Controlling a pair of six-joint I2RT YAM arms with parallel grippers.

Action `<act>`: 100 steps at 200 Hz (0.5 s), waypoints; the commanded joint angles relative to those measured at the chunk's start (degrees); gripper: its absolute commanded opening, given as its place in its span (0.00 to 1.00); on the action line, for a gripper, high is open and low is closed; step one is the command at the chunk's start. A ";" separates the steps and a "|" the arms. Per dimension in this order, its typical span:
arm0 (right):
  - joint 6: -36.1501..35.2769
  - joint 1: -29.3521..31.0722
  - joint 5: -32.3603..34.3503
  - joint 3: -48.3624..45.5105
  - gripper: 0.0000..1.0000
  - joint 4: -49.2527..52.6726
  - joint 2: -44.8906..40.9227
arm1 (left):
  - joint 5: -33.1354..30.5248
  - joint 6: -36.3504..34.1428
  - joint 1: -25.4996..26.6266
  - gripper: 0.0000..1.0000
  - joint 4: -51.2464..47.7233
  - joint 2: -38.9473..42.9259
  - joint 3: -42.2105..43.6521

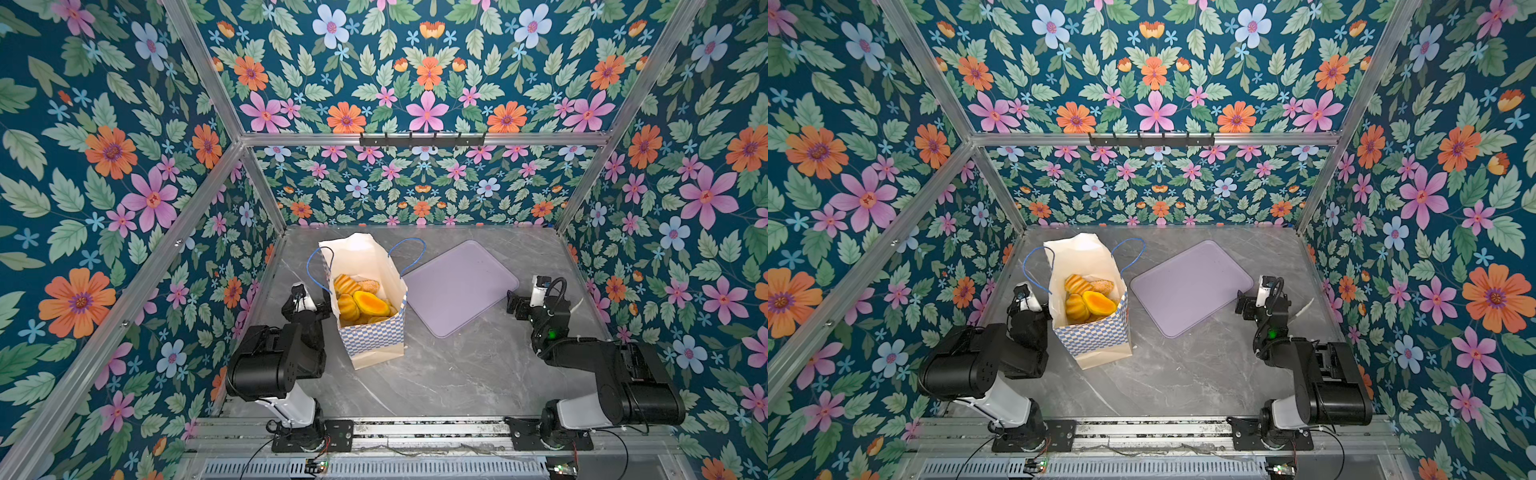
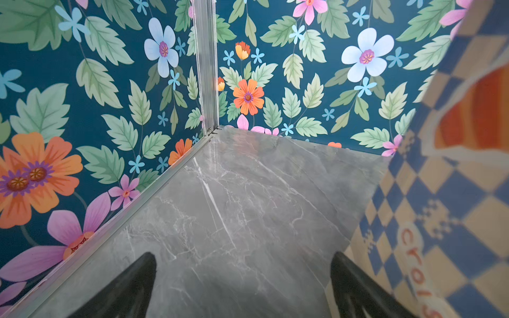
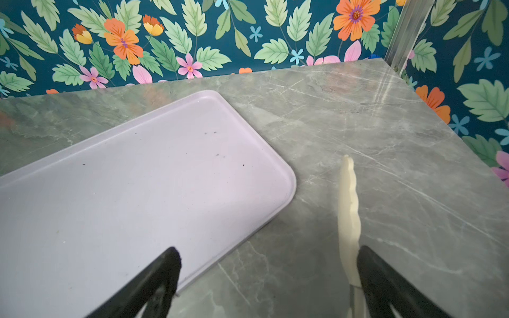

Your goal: Place the fake bread into the paper bag

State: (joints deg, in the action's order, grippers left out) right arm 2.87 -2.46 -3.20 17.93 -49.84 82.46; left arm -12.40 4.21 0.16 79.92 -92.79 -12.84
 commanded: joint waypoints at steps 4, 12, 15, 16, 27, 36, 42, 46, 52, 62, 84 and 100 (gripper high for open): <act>-0.06 -0.07 0.65 0.33 0.99 0.05 0.03 | 0.03 -1.63 0.79 1.00 -4.63 0.04 -1.88; -0.06 0.01 0.65 0.33 0.99 0.49 -0.10 | 0.16 -1.75 0.89 1.00 -4.46 0.28 -1.67; -0.07 -0.01 0.65 0.33 0.99 0.43 -0.10 | 0.34 -1.87 0.96 1.00 -4.33 0.33 -1.52; -0.07 -0.01 0.65 0.34 0.99 0.40 -0.10 | 0.35 -1.94 1.01 1.00 -4.20 0.29 -1.46; -0.11 0.05 0.65 0.35 0.99 0.35 -0.08 | 0.53 -2.79 1.50 1.00 -2.79 -0.07 -0.93; -0.08 0.04 0.65 0.31 0.99 0.28 0.01 | 0.25 -2.55 1.51 1.00 -6.14 0.17 -2.36; -0.10 0.00 0.65 0.28 0.99 0.35 -0.10 | 0.00 -2.75 1.71 1.00 -6.18 0.23 -2.65; -0.11 0.01 0.65 0.34 0.99 0.36 -0.10 | 0.31 -2.97 1.77 1.00 -5.14 0.12 -2.18; -0.11 0.00 0.61 0.28 0.99 0.32 -0.06 | 1.04 -3.27 1.77 1.00 -4.65 0.14 -1.93; -0.07 0.08 0.65 0.33 0.99 0.34 -0.08 | 3.97 -4.15 1.78 1.00 -7.61 0.00 -3.26; -0.12 0.02 0.61 0.31 0.99 0.36 -0.04 | 5.47 -3.95 1.33 1.00 -8.92 -0.07 -4.06; -0.08 0.04 0.65 0.32 0.99 0.36 -0.02 | 5.58 -3.91 1.24 1.00 -8.78 -0.04 -4.04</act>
State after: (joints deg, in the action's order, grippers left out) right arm 2.90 -2.48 -2.81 18.04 -48.99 82.46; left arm -8.75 1.17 1.52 72.10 -92.82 -16.67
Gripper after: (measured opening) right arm 0.990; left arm 0.998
